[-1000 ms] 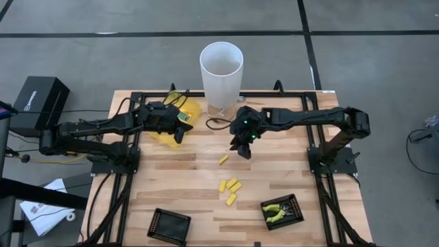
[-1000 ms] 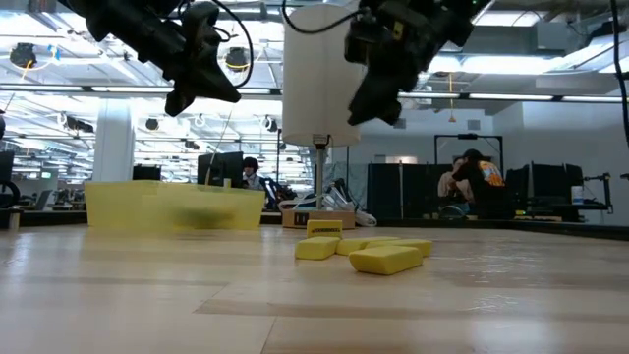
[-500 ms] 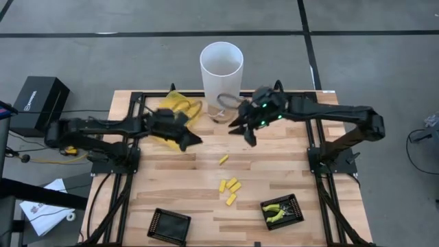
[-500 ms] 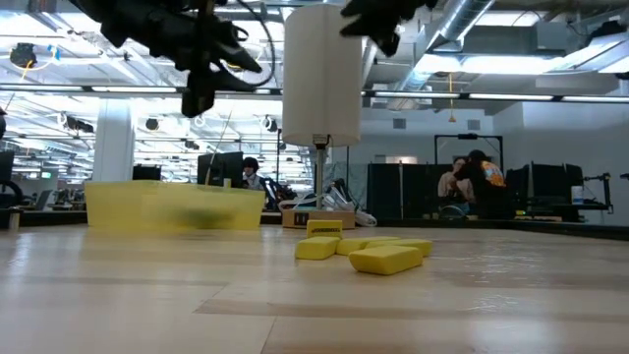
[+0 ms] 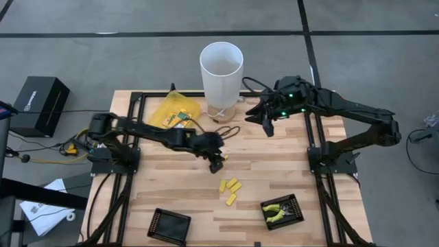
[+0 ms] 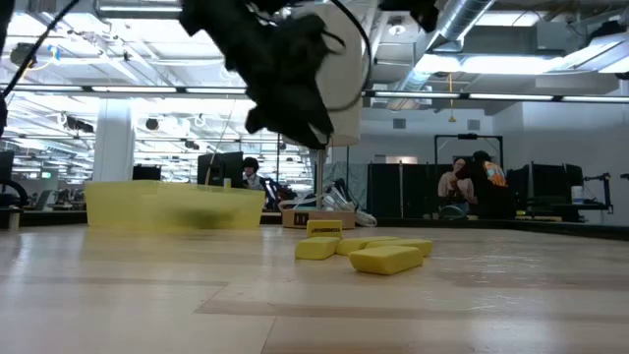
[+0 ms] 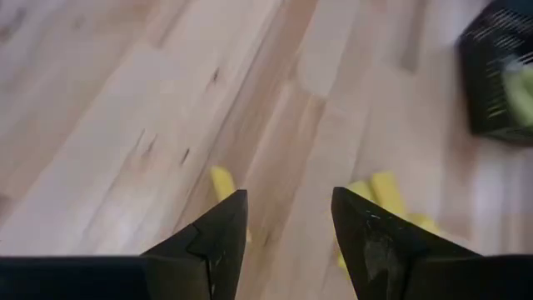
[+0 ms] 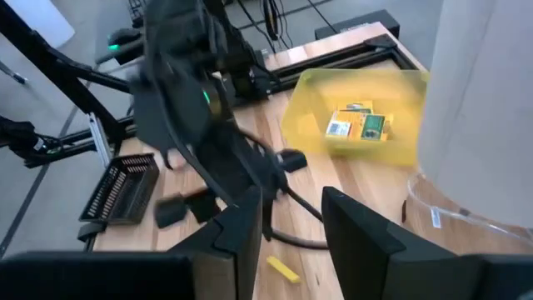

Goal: Pick & Place School Supplies
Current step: Put the eraser into the bottom left black bin

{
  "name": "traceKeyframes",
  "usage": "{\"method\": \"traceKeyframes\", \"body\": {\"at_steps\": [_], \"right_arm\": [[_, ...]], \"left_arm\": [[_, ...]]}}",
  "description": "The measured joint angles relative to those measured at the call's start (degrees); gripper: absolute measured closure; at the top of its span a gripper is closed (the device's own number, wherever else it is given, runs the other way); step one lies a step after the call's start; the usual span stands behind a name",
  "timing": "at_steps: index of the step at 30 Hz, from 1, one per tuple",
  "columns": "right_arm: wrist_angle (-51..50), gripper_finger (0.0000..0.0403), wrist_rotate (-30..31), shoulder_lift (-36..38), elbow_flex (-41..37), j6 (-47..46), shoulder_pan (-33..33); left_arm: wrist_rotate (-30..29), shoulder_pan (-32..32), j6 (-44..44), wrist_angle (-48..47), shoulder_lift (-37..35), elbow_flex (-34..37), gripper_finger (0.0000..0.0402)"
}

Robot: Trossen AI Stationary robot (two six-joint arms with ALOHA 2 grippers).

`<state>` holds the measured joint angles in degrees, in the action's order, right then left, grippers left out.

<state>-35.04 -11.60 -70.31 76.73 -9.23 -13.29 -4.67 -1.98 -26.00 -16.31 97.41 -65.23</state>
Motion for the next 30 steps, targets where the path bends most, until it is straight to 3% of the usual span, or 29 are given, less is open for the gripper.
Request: {"method": "traceKeyframes", "body": {"at_steps": [5, 15, 30], "right_arm": [[-1.27, 0.0284, 1.27, 1.31, 0.02, 0.5, 1.34], [-1.24, 0.0284, 2.09, 0.95, -0.02, 3.15, 3.2], [-0.68, 0.0284, 2.69, 0.96, -0.07, 4.72, 3.14]], "left_arm": [[0.89, 1.09, -4.34, -4.91, 4.17, -4.39, 0.0229], [1.46, 1.33, -8.82, -8.52, 5.77, -4.56, 0.0229], [4.97, 1.16, -9.42, -6.26, 10.99, -4.53, 0.0229]]}}
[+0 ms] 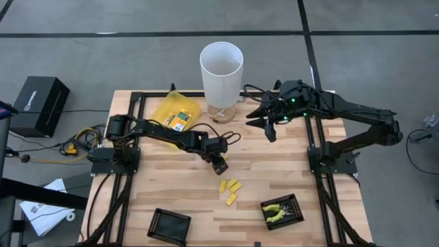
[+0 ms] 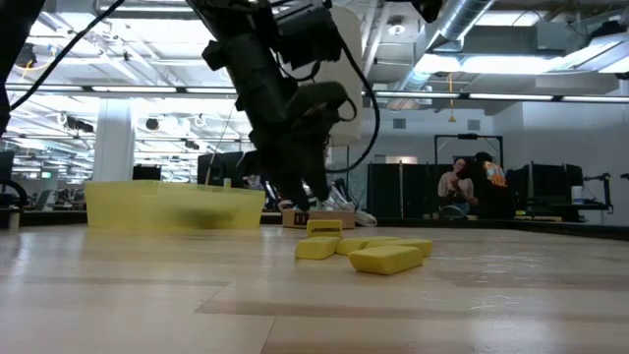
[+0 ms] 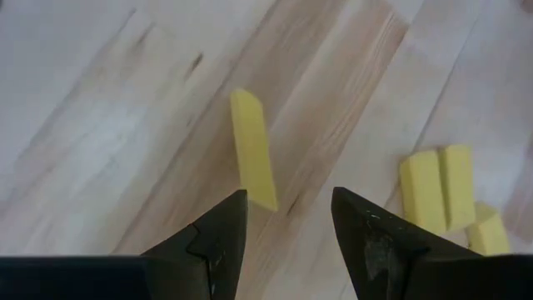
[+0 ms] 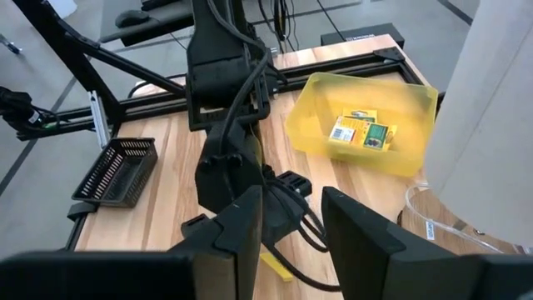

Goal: Pick & Place School Supplies
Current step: Put the eraser into the bottom left black bin

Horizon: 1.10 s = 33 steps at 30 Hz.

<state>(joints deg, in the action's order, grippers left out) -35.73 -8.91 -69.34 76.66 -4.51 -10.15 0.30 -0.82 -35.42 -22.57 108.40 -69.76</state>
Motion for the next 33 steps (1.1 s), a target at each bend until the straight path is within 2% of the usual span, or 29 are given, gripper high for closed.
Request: {"method": "traceKeyframes", "body": {"at_steps": [11, 33], "right_arm": [[-0.13, 0.0284, -0.01, 0.0, 0.0, -1.0, 0.0], [-2.05, 0.0284, -0.24, 0.0, 0.0, -5.62, -2.01]], "left_arm": [[-1.84, 1.59, -0.86, 0.32, 0.62, -0.04, 0.0229], [0.91, 4.1, -1.96, 0.44, 1.28, 0.01, 0.0229]]}}
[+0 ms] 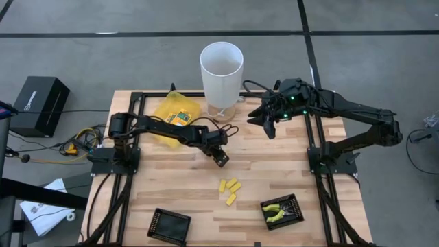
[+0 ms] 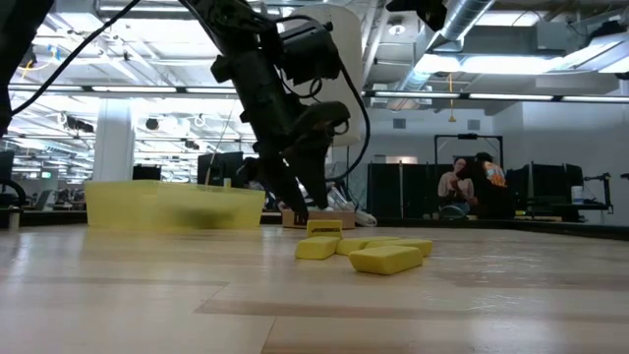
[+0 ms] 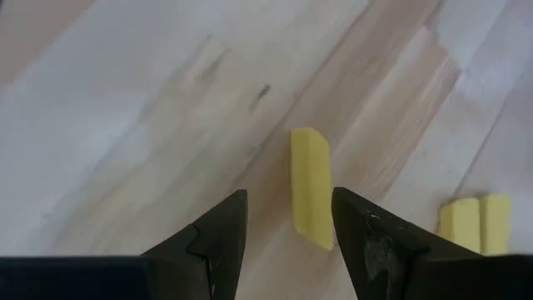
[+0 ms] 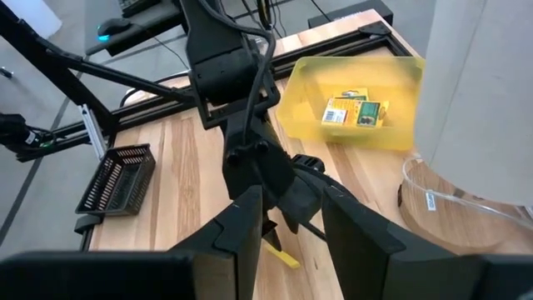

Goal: Pick & Place School Supplies
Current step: Put the eraser into the bottom left black bin

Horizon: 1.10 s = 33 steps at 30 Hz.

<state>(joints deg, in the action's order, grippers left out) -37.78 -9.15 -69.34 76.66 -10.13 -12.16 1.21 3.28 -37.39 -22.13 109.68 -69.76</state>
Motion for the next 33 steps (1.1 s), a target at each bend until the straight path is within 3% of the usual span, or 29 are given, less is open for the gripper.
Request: {"method": "traceKeyframes", "body": {"at_steps": [33], "right_arm": [[0.51, 0.0284, -1.38, 0.0, 0.04, 0.02, 0.13]], "left_arm": [[3.63, -1.81, 0.78, 2.16, 6.04, -1.9, 0.0235]]}}
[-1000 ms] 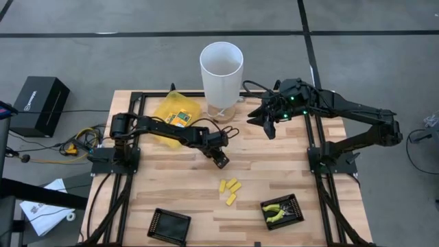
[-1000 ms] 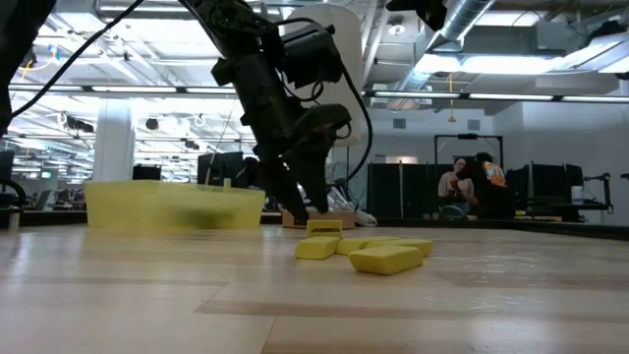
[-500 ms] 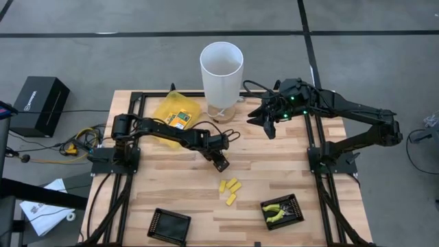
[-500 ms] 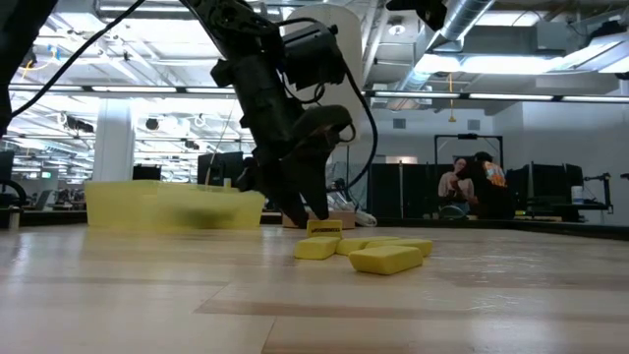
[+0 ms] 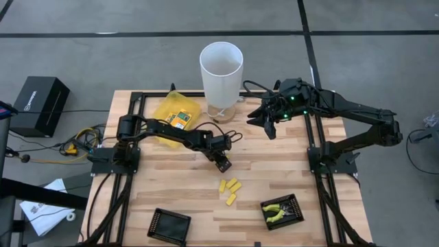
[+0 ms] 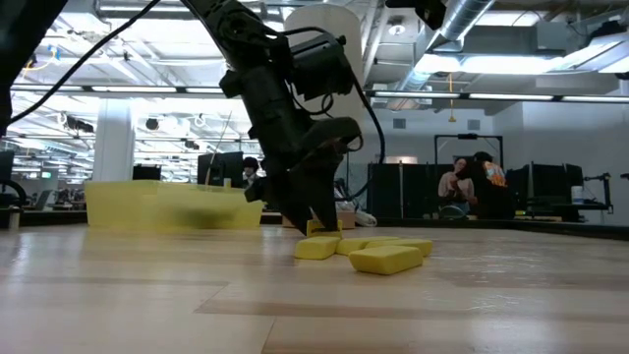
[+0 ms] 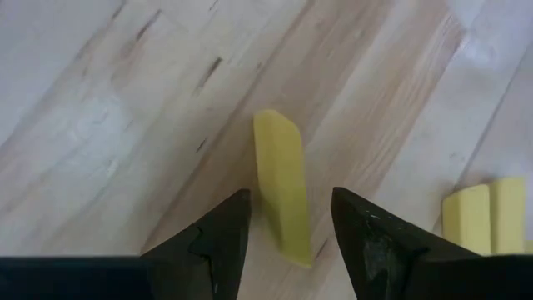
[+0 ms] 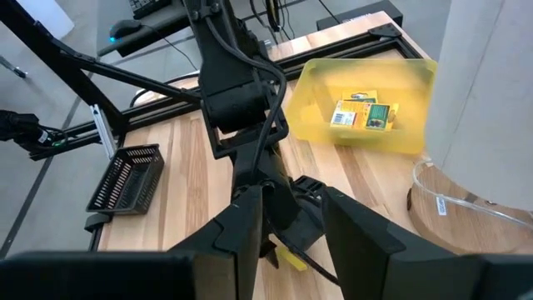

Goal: Pick & Place School Supplies
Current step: Put the eraser into the bottom left black bin

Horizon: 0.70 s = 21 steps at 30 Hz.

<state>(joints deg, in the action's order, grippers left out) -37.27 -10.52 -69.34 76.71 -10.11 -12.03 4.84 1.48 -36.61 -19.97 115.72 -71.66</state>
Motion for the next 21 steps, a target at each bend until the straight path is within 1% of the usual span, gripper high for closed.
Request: {"method": "traceKeyframes", "body": {"at_steps": [1, 3, 7, 8, 13, 15, 17, 21], "right_arm": [[0.01, 0.0284, 0.0, 0.0, 0.0, 0.0, 0.0], [0.01, 0.0284, 0.0, 0.0, 0.0, 0.0, 0.0], [0.07, 0.0284, 0.0, 0.0, 0.0, 0.02, 0.0], [0.09, 0.0284, 0.0, 0.0, 0.0, 0.02, 0.0], [1.13, 0.0285, 0.02, 0.0, 0.0, 0.17, 0.0], [2.68, 0.0285, 0.04, 0.0, 0.0, 0.9, 0.0], [4.62, 0.0285, 0.07, 0.0, 0.0, 1.97, -0.03], [8.19, 0.0285, 0.09, 0.0, 0.0, 3.14, -0.54]], "left_arm": [[-0.08, 0.0, -0.09, 0.18, 0.01, 0.0, 0.0243], [-0.9, 0.0, -0.11, 0.28, 0.07, 0.03, 0.0273], [-1.07, 0.68, 0.14, 0.4, 0.17, 0.13, 0.037], [-1.18, 0.82, 0.14, 0.46, 0.17, 0.13, 0.0375], [-1.36, 0.85, 1.48, 1.02, -0.16, 0.25, 0.0373], [-1.08, 0.84, 1.8, 0.3, -1.28, 0.52, 0.0373], [-0.46, 0.8, 1.93, 0.07, -3.14, 0.52, 0.0373], [-0.48, -0.25, 2.26, -2.96, -9.52, 0.39, 0.0373]]}}
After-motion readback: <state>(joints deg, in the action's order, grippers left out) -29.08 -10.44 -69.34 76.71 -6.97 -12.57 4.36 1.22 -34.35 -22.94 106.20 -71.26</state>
